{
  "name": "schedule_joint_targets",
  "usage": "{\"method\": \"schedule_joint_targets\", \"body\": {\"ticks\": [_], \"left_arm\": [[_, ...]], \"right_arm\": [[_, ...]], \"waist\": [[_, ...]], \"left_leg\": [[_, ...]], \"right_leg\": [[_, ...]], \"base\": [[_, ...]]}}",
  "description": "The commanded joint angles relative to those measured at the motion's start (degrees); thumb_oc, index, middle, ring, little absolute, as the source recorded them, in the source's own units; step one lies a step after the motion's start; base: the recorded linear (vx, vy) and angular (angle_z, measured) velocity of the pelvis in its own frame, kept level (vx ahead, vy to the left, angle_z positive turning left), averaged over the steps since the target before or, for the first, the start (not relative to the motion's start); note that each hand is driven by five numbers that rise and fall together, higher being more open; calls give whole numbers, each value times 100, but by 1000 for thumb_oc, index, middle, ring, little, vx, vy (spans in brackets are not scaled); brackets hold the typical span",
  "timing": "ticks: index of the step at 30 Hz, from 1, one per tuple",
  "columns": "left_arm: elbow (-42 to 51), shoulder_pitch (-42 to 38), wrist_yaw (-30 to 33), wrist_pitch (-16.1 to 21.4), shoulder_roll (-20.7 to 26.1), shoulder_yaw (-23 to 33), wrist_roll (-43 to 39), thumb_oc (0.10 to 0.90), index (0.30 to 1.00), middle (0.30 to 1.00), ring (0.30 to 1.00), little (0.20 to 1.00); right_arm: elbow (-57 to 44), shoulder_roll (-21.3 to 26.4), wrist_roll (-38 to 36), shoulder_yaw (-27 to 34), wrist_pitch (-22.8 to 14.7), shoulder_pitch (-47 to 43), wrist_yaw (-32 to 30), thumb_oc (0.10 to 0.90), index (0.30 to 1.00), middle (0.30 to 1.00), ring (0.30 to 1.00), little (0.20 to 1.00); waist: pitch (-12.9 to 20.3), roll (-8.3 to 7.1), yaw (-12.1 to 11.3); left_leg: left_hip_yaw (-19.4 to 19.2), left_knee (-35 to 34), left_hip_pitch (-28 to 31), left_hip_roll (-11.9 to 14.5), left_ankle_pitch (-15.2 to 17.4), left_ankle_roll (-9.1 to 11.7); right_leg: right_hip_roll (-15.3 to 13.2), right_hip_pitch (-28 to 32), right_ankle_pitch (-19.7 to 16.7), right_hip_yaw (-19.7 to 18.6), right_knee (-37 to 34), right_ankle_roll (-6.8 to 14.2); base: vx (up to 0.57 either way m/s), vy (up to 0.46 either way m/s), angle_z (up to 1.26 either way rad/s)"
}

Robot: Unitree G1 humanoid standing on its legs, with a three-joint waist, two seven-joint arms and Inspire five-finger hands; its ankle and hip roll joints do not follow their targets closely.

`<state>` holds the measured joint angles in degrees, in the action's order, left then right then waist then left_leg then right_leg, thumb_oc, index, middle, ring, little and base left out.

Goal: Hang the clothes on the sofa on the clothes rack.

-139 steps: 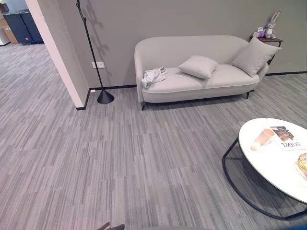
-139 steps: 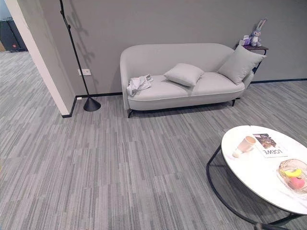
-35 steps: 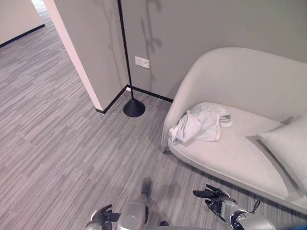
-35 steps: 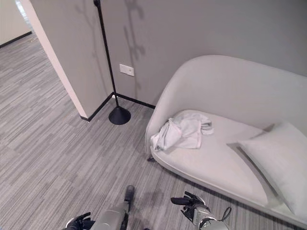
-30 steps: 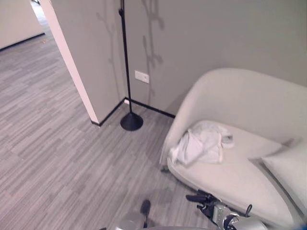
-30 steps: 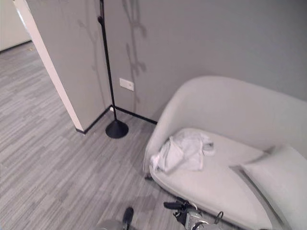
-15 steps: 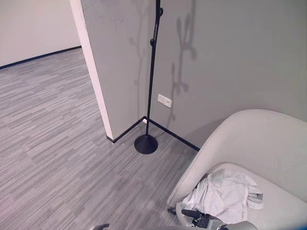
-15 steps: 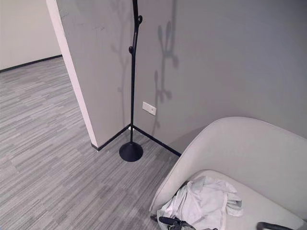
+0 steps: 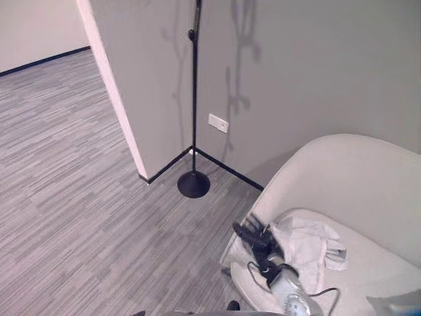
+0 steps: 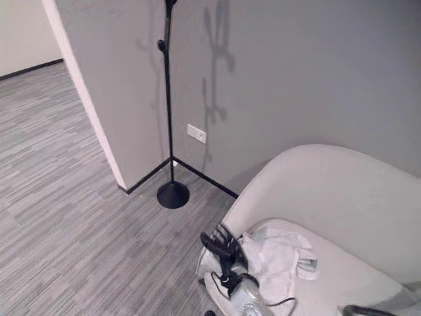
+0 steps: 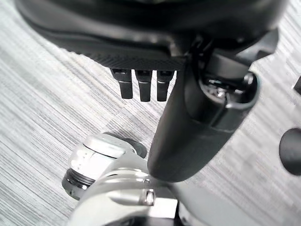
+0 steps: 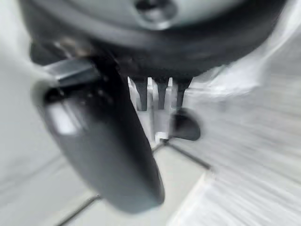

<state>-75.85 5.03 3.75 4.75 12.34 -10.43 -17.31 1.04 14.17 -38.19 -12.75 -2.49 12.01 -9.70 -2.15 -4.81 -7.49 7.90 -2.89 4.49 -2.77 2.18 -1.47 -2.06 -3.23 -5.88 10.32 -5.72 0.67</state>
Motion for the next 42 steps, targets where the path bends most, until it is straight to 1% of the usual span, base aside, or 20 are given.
{"method": "schedule_joint_targets", "body": {"ticks": [1,4,5,8,9,10,11,12,13,14,17,18,20,21,26,27,30,34,37,42], "left_arm": [[-424,-422,-187,109,-175,-13,650,800,900,900,900,900],[-324,-423,-195,133,-128,-48,805,800,900,900,900,900],[-211,-408,-193,170,-75,-86,929,800,900,900,900,900],[-153,-402,-203,206,-36,-90,982,800,900,900,900,900],[-110,-412,-211,230,-12,-87,973,800,900,900,900,900],[-111,-428,-226,241,-11,-102,970,800,900,900,900,900],[-112,-432,-227,242,-8,-100,969,800,900,900,900,900],[-104,-457,-230,248,6,-126,964,800,900,900,900,900],[-105,-461,-230,248,7,-125,964,800,900,900,900,900],[-66,-506,-215,263,26,-202,973,800,900,900,900,900],[-30,-539,-185,269,31,-280,980,800,900,900,900,900],[-11,-590,-166,278,13,-397,964,800,900,900,900,900],[-10,-619,-150,286,5,-442,943,800,900,900,900,900],[-26,-713,-92,306,-41,-560,892,800,900,900,900,900],[-37,-869,42,359,-144,-811,790,800,900,900,900,900],[-37,-871,42,359,-144,-810,790,800,900,900,900,900],[-109,-994,194,419,-223,-1040,704,800,900,900,900,900],[-165,-1058,249,441,-248,-1130,726,800,900,900,900,900],[-202,-1096,253,441,-244,-1150,708,800,900,900,900,900],[-232,-1070,245,442,-259,-1113,648,800,900,900,900,900]], "right_arm": [[-991,636,694,728,-289,130,278,800,900,900,900,900],[-1235,796,965,913,-199,355,423,800,900,900,900,900],[-1237,925,1269,1089,-109,531,517,800,900,900,900,900],[-1051,957,1551,1203,-23,621,603,800,900,900,900,900],[-827,961,1701,1198,38,608,640,800,900,900,900,900],[-350,902,1974,1205,135,563,618,800,900,900,900,900],[-334,900,1977,1200,126,550,617,800,900,900,900,900],[222,856,2237,1168,225,424,576,800,900,900,900,900],[238,854,2239,1164,215,411,575,800,900,900,900,900],[804,792,2377,1105,248,250,474,800,900,900,900,900],[1223,706,2525,1083,257,141,407,800,900,900,900,900],[1587,613,2592,1036,259,32,316,800,900,900,900,900],[1761,601,2640,1002,242,-34,286,800,900,900,900,900],[2201,539,2660,923,214,-228,140,800,900,900,900,900],[3069,422,2550,750,99,-719,-166,800,900,900,900,900],[3072,422,2550,750,97,-722,-166,800,900,900,900,900],[4118,360,2119,590,-88,-1320,-406,800,900,900,900,900],[4756,366,1819,472,-213,-1817,-503,800,900,900,900,900],[4761,365,1710,396,-225,-2022,-497,800,900,900,900,900],[4095,339,1801,257,-235,-2094,-479,800,900,900,900,900]], "waist": [[85,-37,178],[78,-45,231],[65,-52,288],[50,-65,308],[28,-74,316],[7,-80,330],[4,-82,329],[-27,-89,329],[-31,-91,328],[-114,-88,321],[-207,-76,326],[-332,-60,323],[-384,-55,325],[-535,-35,337],[-749,28,350],[-749,28,351],[-799,109,327],[-773,146,275],[-761,157,252],[-723,151,214]], "left_leg": [[278,-211,-544,116,-430,278],[231,-211,-538,139,-408,283],[192,-211,-545,162,-395,285],[142,-211,-553,180,-381,289],[121,-211,-560,189,-377,286],[104,-211,-569,196,-370,283],[102,-211,-569,196,-369,283],[87,-211,-590,210,-367,281],[85,-211,-590,211,-366,281],[82,-211,-642,220,-376,275],[73,-211,-711,223,-388,269],[70,-211,-823,218,-418,264],[81,-211,-897,218,-435,258],[87,-211,-1040,219,-487,247],[104,-211,-1289,187,-578,225],[104,-211,-1291,187,-579,225],[125,-211,-1422,151,-634,207],[149,-211,-1470,132,-647,202],[155,-211,-1500,123,-655,202],[158,-211,-1532,112,-649,199]], "right_leg": [[-256,772,564,12,72,515],[-238,747,561,-49,72,518],[-226,718,549,-89,72,521],[-217,692,540,-126,72,523],[-209,669,533,-140,72,524],[-201,641,531,-148,72,523],[-200,641,531,-150,72,523],[-187,608,526,-168,72,521],[-187,607,526,-170,72,521],[-176,548,512,-178,72,518],[-163,472,492,-185,72,520],[-148,361,460,-172,72,531],[-141,290,446,-167,72,535],[-140,156,399,-177,72,541],[-137,-73,320,-162,72,548],[-137,-74,320,-162,72,548],[-156,-192,282,-135,72,548],[-170,-241,275,-129,72,539],[-178,-275,274,-124,72,537],[-192,-306,268,-122,72,540]], "base": [[-2,-17,-40],[-3,-20,-20],[-1,-11,-13],[-12,-11,-18],[-24,-21,-34],[-22,-15,-30],[-16,-27,-10],[0,0,0],[-51,-28,0],[-44,-12,-1],[-85,-14,-5],[-114,-15,-3],[-138,-12,0],[-187,-8,1],[-104,6,3],[-72,12,0],[-41,28,2],[2,21,5],[6,24,5],[12,24,8]]}}
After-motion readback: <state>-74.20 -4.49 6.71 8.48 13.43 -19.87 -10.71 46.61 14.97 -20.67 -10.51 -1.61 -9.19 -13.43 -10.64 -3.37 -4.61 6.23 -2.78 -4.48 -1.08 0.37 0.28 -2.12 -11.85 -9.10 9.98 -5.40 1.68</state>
